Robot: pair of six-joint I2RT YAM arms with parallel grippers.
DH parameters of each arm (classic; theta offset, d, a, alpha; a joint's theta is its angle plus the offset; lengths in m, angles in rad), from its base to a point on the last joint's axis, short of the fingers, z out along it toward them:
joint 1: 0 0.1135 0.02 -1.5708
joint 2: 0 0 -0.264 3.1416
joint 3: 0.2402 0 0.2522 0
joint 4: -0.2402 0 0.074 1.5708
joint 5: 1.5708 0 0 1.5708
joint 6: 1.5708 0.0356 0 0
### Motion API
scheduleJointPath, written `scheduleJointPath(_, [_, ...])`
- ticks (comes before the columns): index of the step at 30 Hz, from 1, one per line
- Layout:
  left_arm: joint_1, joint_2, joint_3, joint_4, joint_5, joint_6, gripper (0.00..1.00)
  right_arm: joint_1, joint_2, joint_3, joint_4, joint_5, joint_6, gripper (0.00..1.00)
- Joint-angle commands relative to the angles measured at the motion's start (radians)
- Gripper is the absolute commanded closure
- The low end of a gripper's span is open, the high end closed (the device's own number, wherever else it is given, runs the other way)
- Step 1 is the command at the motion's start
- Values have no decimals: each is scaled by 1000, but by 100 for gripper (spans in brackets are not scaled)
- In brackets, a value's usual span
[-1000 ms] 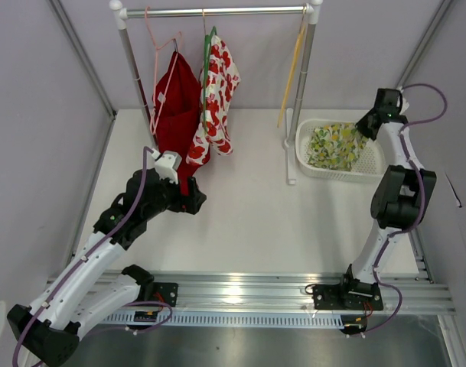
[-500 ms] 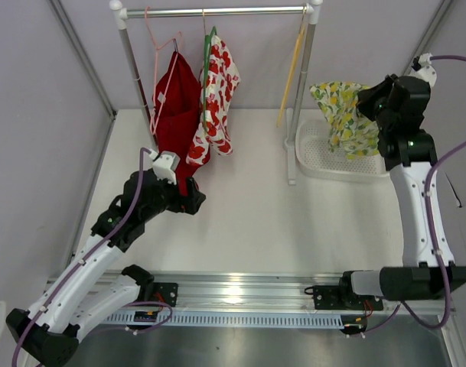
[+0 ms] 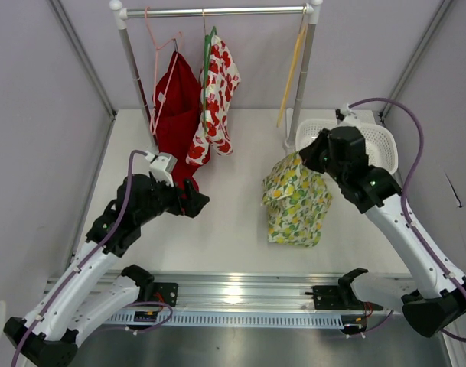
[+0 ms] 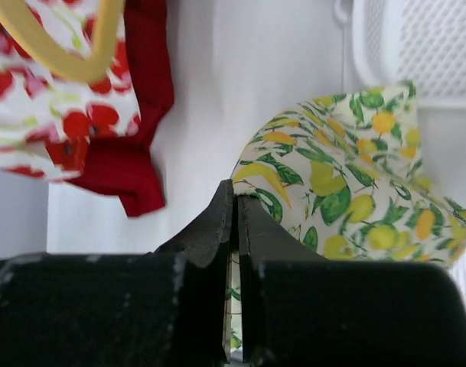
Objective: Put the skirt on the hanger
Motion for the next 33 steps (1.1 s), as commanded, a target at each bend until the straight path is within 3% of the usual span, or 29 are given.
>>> scheduleJointPath(1, [4, -22, -43, 69, 74, -80, 1, 58, -1, -35, 67, -19, 24, 100])
scheduleJointPath(9, [4, -6, -98, 126, 79, -154, 1, 250, 82, 77, 138, -214, -80, 100])
scheduleJointPath(12, [4, 4, -89, 121, 57, -160, 1, 288, 103, 140, 129, -336, -139, 100])
scheduleJointPath(15, [4, 14, -86, 123, 40, -165, 1, 321, 114, 166, 71, -355, -197, 100])
scheduleJointPath(19, [4, 38, -89, 120, 23, -173, 1, 301, 134, 113, -67, -257, -213, 100])
scheduleJointPath(23, [4, 56, -103, 123, 8, -186, 1, 183, 96, -70, -97, -220, -170, 98])
scheduleJointPath(28, [4, 86, -132, 155, 23, -216, 1, 6, 84, -278, -76, -206, -162, 77])
scheduleJointPath(29, [4, 95, -138, 163, 25, -220, 1, -7, 88, -295, -66, -206, -160, 68])
scheduleJointPath(31, [3, 103, -150, 169, 26, -229, 1, -29, 113, -311, -60, -162, -162, 62])
scheduleJointPath(32, [3, 110, -158, 170, 20, -237, 1, -25, 122, -309, -66, -151, -163, 51])
scheduleJointPath(33, [1, 113, -163, 176, 16, -240, 1, -20, 128, -308, -65, -145, -160, 46])
